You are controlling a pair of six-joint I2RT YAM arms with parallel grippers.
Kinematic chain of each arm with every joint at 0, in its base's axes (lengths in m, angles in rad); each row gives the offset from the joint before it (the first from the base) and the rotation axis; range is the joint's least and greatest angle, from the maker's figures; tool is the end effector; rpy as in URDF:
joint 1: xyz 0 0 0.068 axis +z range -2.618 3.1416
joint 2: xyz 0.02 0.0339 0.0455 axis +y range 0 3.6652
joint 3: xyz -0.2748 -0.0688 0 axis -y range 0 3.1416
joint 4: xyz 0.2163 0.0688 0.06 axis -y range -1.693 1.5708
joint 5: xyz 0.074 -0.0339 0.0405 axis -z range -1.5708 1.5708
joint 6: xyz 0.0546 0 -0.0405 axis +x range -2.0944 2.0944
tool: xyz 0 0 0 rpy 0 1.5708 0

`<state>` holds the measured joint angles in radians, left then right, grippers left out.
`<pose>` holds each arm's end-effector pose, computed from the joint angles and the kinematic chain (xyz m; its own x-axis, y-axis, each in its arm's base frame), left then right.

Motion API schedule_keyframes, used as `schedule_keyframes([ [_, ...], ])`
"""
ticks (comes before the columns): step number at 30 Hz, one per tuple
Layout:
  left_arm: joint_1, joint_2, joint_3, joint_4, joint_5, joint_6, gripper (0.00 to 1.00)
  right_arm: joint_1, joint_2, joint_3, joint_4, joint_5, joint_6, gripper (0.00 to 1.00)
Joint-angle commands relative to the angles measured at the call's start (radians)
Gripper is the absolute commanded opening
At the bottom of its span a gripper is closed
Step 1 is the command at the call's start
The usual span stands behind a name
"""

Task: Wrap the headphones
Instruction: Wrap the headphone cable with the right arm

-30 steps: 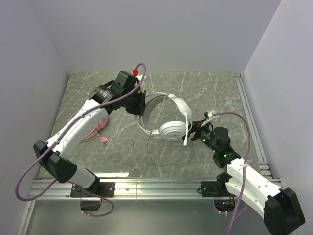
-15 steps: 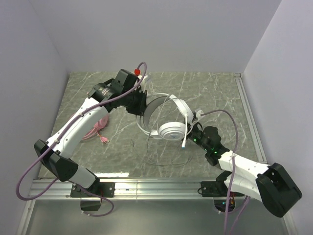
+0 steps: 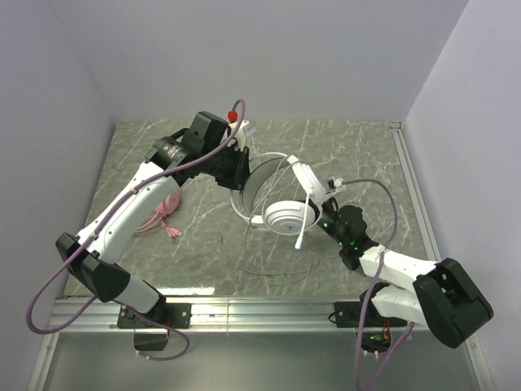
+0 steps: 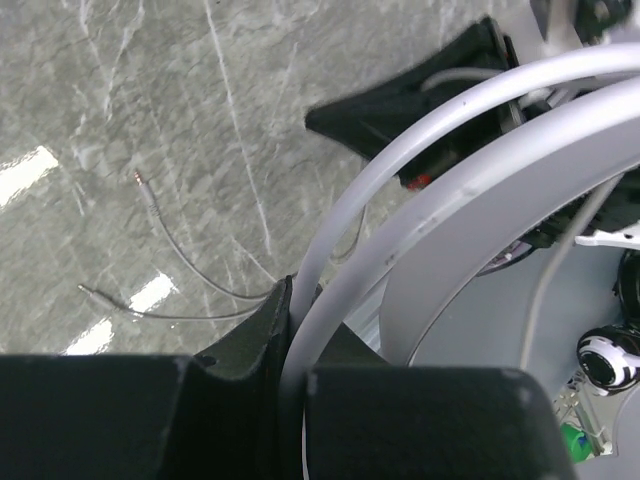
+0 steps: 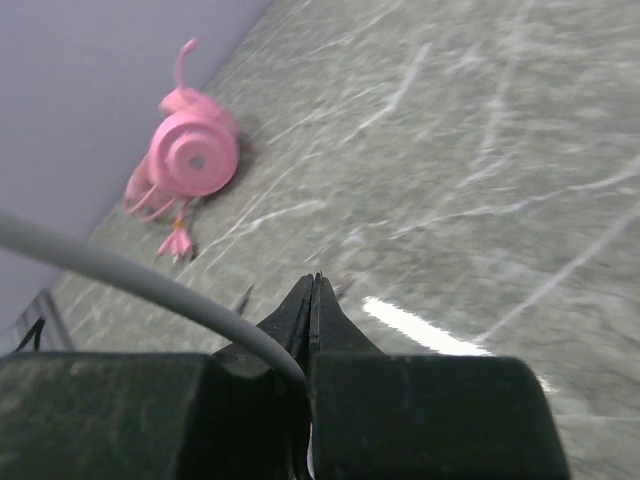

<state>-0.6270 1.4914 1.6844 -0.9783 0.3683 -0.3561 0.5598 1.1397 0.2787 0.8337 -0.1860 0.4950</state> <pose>0.2211 -0.1845 0.3995 -0.7993 0.1775 -0.5741 0.5067 0.7127 -0.4851 0.1804 0.1250 0.2347 -0.3427 0.3362 -0.8772 -0.5861 0.6533 0.4793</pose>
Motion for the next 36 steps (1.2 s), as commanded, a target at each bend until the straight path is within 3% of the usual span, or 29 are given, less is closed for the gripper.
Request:
schedule_keyframes([
  [1, 0.009, -0.054, 0.064, 0.102, 0.11, -0.03, 0.0, -0.064, 0.043, 0.005, 0.033, -0.003, 0.086, 0.0],
  [8, 0.032, -0.072, 0.081, 0.202, 0.136, -0.119, 0.0, -0.043, 0.138, 0.014, 0.077, -0.076, 0.116, 0.0],
  [15, 0.084, -0.062, 0.038, 0.372, 0.104, -0.271, 0.0, 0.069, 0.128, 0.007, 0.081, -0.083, 0.145, 0.0],
  [22, 0.087, -0.042, -0.015, 0.518, -0.202, -0.395, 0.0, 0.247, 0.118, 0.083, -0.01, -0.044, 0.174, 0.0],
  [25, 0.087, -0.028, -0.028, 0.565, -0.365, -0.441, 0.0, 0.301, 0.111, 0.1, -0.034, -0.027, 0.191, 0.0],
  [26, 0.087, -0.034, -0.05, 0.585, -0.482, -0.466, 0.0, 0.327, 0.097, 0.102, -0.047, -0.02, 0.189, 0.0],
  [33, 0.082, 0.003, -0.074, 0.641, -0.887, -0.504, 0.0, 0.411, 0.042, 0.166, -0.298, 0.042, 0.188, 0.0],
  [36, 0.06, 0.046, -0.069, 0.638, -1.064, -0.451, 0.0, 0.434, 0.02, 0.218, -0.439, 0.045, 0.182, 0.0],
])
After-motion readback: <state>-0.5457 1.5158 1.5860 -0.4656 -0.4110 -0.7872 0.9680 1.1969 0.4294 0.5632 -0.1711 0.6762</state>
